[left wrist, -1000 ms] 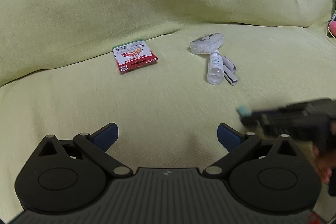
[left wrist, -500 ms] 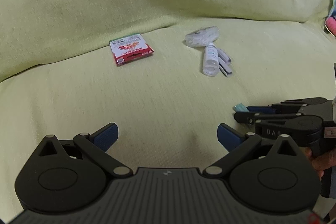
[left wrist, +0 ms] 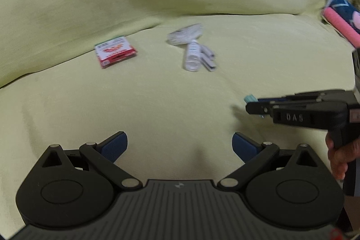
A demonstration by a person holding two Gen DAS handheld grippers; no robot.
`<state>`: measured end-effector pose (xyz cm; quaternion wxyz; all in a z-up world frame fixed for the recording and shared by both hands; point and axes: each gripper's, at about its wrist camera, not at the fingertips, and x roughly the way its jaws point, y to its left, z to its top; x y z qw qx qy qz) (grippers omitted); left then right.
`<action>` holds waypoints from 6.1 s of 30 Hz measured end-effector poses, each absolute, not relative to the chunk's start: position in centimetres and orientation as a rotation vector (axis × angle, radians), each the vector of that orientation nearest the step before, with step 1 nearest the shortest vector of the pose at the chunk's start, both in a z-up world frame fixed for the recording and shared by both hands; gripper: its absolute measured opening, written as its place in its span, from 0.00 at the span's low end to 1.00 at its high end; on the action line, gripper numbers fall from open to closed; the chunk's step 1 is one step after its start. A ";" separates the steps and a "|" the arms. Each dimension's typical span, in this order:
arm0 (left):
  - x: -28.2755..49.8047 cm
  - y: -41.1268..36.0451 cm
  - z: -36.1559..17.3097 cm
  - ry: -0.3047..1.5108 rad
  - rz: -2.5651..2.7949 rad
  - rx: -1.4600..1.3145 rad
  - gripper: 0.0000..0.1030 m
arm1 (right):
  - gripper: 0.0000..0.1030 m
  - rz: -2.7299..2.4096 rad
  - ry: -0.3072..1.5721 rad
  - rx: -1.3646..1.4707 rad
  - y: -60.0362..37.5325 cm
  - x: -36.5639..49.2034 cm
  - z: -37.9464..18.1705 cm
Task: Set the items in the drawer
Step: 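Carry the teal batteries with the right tool to the open drawer, then lower the batteries into the drawer beside the white box, then open the right gripper to release the batteries and withdraw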
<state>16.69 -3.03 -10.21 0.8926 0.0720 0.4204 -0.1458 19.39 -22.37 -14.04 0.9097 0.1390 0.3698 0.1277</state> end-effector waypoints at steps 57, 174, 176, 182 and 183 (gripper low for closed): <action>-7.9 -24.8 -0.6 0.704 -0.982 0.360 0.97 | 0.17 -0.134 0.510 0.491 -38.3 -15.4 -2.5; -19.9 -35.3 -7.4 0.732 -1.398 0.733 0.97 | 0.02 -0.111 0.908 0.293 -44.7 -27.3 -18.9; -20.0 -35.3 -7.4 0.732 -1.396 0.736 0.97 | 0.02 -0.129 0.914 0.291 -44.7 -27.4 -18.8; -20.3 -35.1 -7.4 0.727 -1.404 0.740 0.97 | 0.02 -0.149 0.895 0.332 -45.0 -27.3 -18.8; -20.3 -35.1 -7.4 0.727 -1.404 0.740 0.97 | 0.02 -0.151 0.894 0.337 -45.0 -27.2 -18.9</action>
